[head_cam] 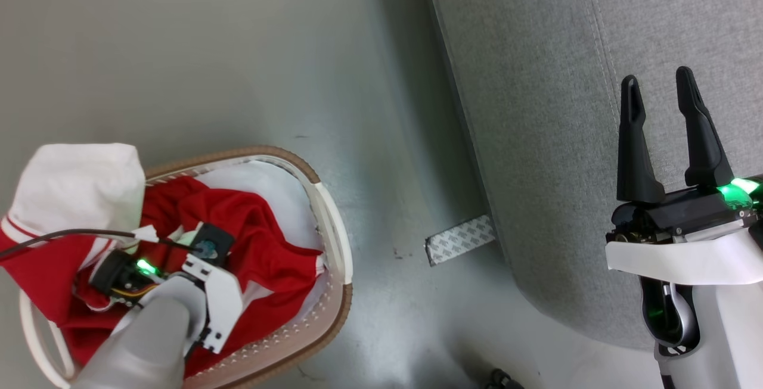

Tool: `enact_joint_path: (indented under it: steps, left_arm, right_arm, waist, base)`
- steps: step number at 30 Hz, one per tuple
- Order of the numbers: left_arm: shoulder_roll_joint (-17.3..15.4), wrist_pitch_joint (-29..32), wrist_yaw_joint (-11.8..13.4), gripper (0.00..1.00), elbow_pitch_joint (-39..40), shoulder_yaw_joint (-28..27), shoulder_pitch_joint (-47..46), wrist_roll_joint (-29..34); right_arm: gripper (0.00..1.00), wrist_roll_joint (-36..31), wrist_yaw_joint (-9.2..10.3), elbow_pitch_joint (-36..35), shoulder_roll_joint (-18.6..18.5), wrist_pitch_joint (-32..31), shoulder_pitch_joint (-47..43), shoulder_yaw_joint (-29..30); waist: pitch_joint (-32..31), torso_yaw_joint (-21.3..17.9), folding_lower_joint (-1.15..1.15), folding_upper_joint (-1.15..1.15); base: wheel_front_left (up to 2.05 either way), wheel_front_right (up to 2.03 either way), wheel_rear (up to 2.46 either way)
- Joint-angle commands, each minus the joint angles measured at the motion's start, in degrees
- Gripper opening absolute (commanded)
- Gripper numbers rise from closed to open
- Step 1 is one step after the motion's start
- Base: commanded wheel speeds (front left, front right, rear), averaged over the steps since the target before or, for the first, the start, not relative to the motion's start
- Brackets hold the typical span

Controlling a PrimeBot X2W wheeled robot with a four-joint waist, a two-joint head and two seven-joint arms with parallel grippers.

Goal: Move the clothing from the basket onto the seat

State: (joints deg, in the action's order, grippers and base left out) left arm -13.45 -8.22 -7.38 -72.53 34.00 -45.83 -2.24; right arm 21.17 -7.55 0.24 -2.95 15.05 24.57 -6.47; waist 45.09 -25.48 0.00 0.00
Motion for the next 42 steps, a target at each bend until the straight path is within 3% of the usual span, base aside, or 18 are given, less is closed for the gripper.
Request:
enact_joint_path:
  steps: [1,8,20,28,42]
  left_arm:
    - [0.12,-0.34,-0.11,0.0,-0.23,0.21,-0.25,-0.99]
    - [3.38,-2.8,-0.12,0.0,-0.2,2.29,1.39,-4.86]
    - [8.38,-6.86,-0.12,0.0,6.32,6.58,7.97,-14.4]
    - [5.83,-6.92,0.0,0.0,21.18,5.92,13.9,-20.22]
    - [4.66,-6.94,0.08,0.0,40.27,-1.08,16.9,-23.83]
  right_arm:
    - [1.0,-0.24,0.12,0.37,0.07,0.19,0.43,0.28]
    - [1.0,-2.51,0.12,0.95,0.04,0.19,-0.72,1.12]
    - [1.0,-6.85,0.12,3.18,0.01,0.19,-6.16,3.02]
    - [1.0,-8.7,0.12,4.33,-0.32,0.19,-11.68,3.17]
    - [1.0,-7.56,0.12,4.87,-1.79,0.18,-16.2,1.73]
  waist:
    - [-0.75,0.52,0.0,0.0]
    - [-7.2,4.12,0.0,0.0]
    - [-25.1,11.43,0.0,0.0]
    - [-34.38,17.01,0.0,0.0]
    - [-42.07,24.98,0.0,0.0]
  base:
    - [0.0,0.0,0.0]
    - [0.0,0.0,0.0]
    - [0.0,0.0,0.0]
    - [0.0,0.0,0.0]
    - [0.0,0.0,0.0]
